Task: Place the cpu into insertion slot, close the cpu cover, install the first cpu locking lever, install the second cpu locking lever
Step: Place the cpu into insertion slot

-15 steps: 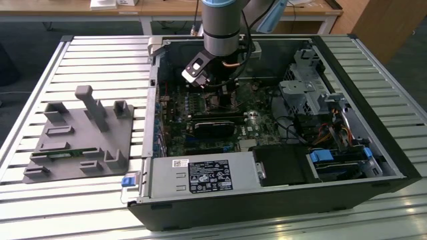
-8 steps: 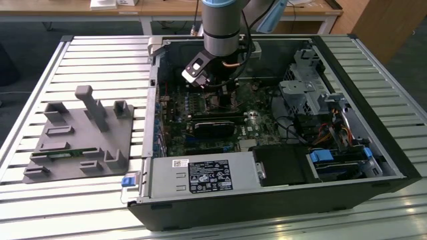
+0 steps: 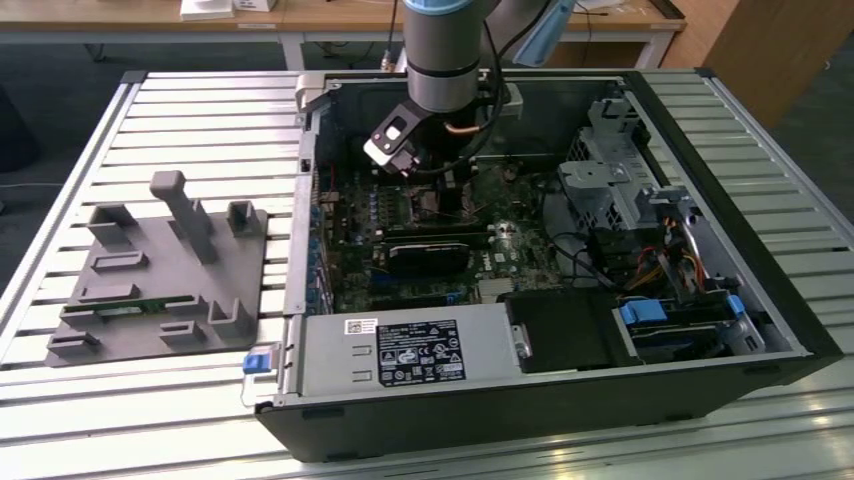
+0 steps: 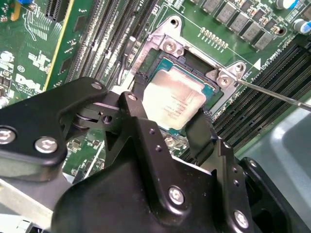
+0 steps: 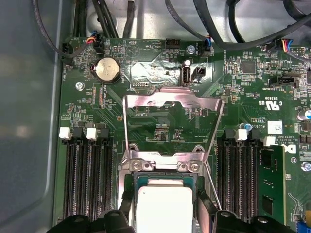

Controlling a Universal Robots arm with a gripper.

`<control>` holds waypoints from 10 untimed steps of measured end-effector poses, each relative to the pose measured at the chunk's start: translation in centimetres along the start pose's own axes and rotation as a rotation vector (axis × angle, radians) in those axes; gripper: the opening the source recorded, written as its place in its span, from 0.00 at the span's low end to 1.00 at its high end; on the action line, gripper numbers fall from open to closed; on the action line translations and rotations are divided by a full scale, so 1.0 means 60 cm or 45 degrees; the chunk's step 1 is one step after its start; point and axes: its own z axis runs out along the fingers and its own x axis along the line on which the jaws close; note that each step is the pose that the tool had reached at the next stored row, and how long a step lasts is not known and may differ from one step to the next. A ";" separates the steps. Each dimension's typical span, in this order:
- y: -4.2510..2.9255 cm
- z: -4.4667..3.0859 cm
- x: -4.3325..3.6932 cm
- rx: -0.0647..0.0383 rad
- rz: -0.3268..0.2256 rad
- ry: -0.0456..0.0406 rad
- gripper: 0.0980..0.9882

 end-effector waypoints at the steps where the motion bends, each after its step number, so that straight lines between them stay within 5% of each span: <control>1: 0.000 0.000 0.001 0.000 0.000 0.000 0.58; 10: 0.000 0.001 0.003 0.000 0.000 0.007 0.58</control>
